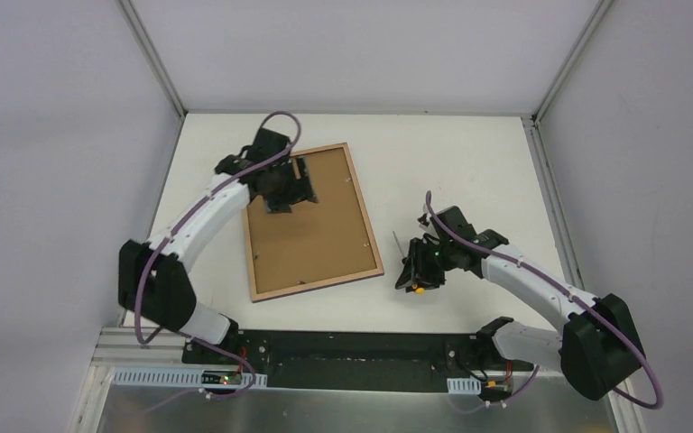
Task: Take the photo out of the frame
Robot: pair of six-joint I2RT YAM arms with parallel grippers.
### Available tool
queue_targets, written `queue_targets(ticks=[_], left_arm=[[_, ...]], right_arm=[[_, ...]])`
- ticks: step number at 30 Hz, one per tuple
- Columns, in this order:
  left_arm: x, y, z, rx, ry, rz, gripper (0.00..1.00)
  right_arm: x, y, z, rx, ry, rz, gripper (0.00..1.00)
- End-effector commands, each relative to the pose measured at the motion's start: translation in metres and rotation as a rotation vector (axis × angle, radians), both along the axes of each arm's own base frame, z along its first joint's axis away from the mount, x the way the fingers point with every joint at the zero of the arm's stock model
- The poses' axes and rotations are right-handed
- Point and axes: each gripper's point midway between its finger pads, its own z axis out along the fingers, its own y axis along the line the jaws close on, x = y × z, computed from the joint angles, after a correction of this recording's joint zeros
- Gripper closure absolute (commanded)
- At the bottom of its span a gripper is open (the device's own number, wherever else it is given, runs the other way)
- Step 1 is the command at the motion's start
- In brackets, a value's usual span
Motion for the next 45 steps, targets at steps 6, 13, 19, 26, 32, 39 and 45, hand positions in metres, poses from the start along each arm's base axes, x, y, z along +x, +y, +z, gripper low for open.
queue_targets(ticks=[6, 13, 19, 26, 32, 39, 45], left_arm=[[-0.08, 0.141, -0.042, 0.174, 0.13, 0.219, 0.28], [-0.081, 0.194, -0.067, 0.224, 0.209, 0.355, 0.28], [-0.052, 0.194, -0.09, 0.163, 0.276, 0.288, 0.35], [-0.037, 0.187, -0.11, 0.109, 0.279, 0.21, 0.47], [-0.035, 0.182, -0.118, 0.084, 0.301, 0.18, 0.59], [-0.038, 0.181, -0.124, 0.085, 0.324, 0.177, 0.68], [-0.038, 0.182, -0.128, 0.09, 0.338, 0.179, 0.8]], right_arm=[[0.003, 0.036, 0.014, 0.051, -0.059, 0.081, 1.0], [-0.001, 0.054, 0.012, 0.059, -0.047, 0.113, 1.0], [-0.004, 0.063, 0.007, 0.053, -0.028, 0.145, 1.0], [-0.003, 0.064, 0.0, 0.052, -0.02, 0.119, 1.0], [-0.005, 0.061, -0.008, 0.04, -0.012, 0.104, 1.0], [-0.007, 0.06, -0.016, 0.029, 0.006, 0.107, 1.0], [-0.01, 0.059, -0.022, 0.016, 0.021, 0.117, 1.0]])
